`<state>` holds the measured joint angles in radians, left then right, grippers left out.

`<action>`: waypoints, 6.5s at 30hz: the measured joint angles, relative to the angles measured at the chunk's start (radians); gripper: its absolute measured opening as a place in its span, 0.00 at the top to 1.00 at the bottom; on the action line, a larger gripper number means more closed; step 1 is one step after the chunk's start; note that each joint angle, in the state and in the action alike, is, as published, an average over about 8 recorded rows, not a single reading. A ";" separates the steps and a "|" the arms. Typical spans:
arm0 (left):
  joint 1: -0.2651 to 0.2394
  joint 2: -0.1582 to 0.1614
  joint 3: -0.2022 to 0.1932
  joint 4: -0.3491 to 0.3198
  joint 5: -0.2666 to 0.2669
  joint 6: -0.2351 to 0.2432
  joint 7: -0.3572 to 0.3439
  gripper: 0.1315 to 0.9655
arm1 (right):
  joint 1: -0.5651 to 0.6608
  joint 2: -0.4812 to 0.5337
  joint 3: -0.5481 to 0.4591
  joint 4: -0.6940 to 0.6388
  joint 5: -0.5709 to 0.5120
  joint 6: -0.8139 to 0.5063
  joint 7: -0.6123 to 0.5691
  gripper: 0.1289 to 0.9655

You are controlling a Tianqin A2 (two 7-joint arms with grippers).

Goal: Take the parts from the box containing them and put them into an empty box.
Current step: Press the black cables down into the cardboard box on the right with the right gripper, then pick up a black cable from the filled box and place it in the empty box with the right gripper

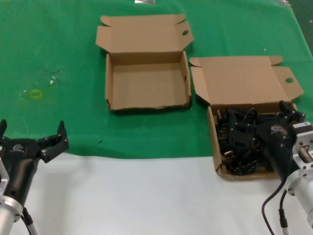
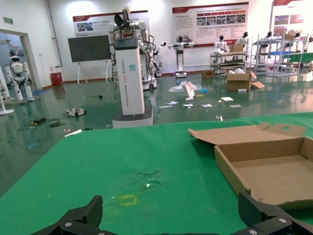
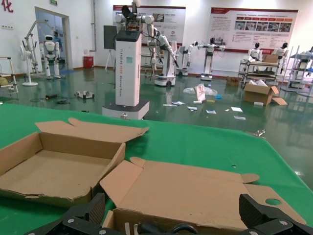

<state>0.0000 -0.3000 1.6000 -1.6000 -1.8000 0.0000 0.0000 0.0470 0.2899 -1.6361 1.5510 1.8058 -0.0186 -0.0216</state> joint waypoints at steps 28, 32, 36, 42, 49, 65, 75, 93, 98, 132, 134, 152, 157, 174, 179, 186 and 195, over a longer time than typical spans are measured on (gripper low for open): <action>0.000 0.000 0.000 0.000 0.000 0.000 0.000 0.00 | 0.000 0.000 0.000 0.000 0.000 0.000 0.000 0.00; 0.000 0.000 0.000 0.000 0.000 0.000 0.000 0.02 | 0.000 0.000 0.000 0.000 0.000 0.000 0.000 0.00; 0.000 0.000 0.000 0.000 0.000 0.000 0.000 0.05 | 0.003 0.007 -0.005 -0.003 0.000 -0.006 0.001 0.00; 0.000 0.000 0.000 0.000 0.000 0.000 0.000 0.12 | 0.013 0.032 -0.024 -0.007 0.003 -0.012 0.008 0.00; 0.000 0.000 0.000 0.000 0.000 0.000 0.000 0.19 | 0.035 0.134 -0.083 0.014 0.011 -0.012 0.037 0.00; 0.000 0.000 0.000 0.000 0.000 0.000 0.000 0.61 | 0.171 0.543 -0.212 0.067 -0.006 -0.277 0.184 0.00; 0.000 0.000 0.000 0.000 0.000 0.000 0.000 0.84 | 0.406 0.668 -0.286 -0.043 -0.020 -0.704 0.088 0.00; 0.000 0.000 0.000 0.000 0.000 0.000 0.000 0.98 | 0.877 0.594 -0.491 -0.344 -0.320 -1.233 -0.267 0.00; 0.000 0.000 0.000 0.000 0.000 0.000 0.000 0.99 | 0.955 0.539 -0.518 -0.450 -0.389 -1.243 -0.374 0.00; 0.000 0.000 0.000 0.000 0.000 0.000 0.000 0.99 | 0.945 0.472 -0.509 -0.519 -0.434 -1.248 -0.436 0.34; 0.000 0.000 0.000 0.000 0.000 0.000 -0.001 0.99 | 0.943 0.473 -0.509 -0.521 -0.436 -1.249 -0.437 0.37; 0.000 0.000 0.000 0.000 0.001 0.000 -0.001 0.99 | 0.936 0.463 -0.500 -0.564 -0.440 -1.228 -0.467 0.77; 0.000 0.000 0.000 0.000 0.001 0.000 -0.001 0.99 | 0.944 0.465 -0.493 -0.564 -0.437 -1.227 -0.464 0.82; 0.000 0.000 0.000 0.000 0.001 0.000 -0.001 0.99 | 1.018 0.493 -0.465 -0.506 -0.420 -1.290 -0.351 0.90; 0.000 0.000 0.000 0.000 0.000 0.000 -0.001 0.99 | 1.052 0.471 -0.454 -0.524 -0.406 -1.293 -0.304 0.90; 0.000 0.000 0.000 0.000 0.000 0.000 0.000 0.99 | 1.057 0.405 -0.449 -0.558 -0.402 -1.233 -0.249 0.90; 0.000 0.000 0.000 0.000 0.000 0.000 0.000 0.99 | 1.061 0.288 -0.475 -0.604 -0.444 -1.108 -0.224 0.90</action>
<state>0.0000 -0.3000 1.6000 -1.6000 -1.7996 0.0000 -0.0003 1.1081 0.5780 -2.1113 0.9466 1.3619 -1.1265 -0.2453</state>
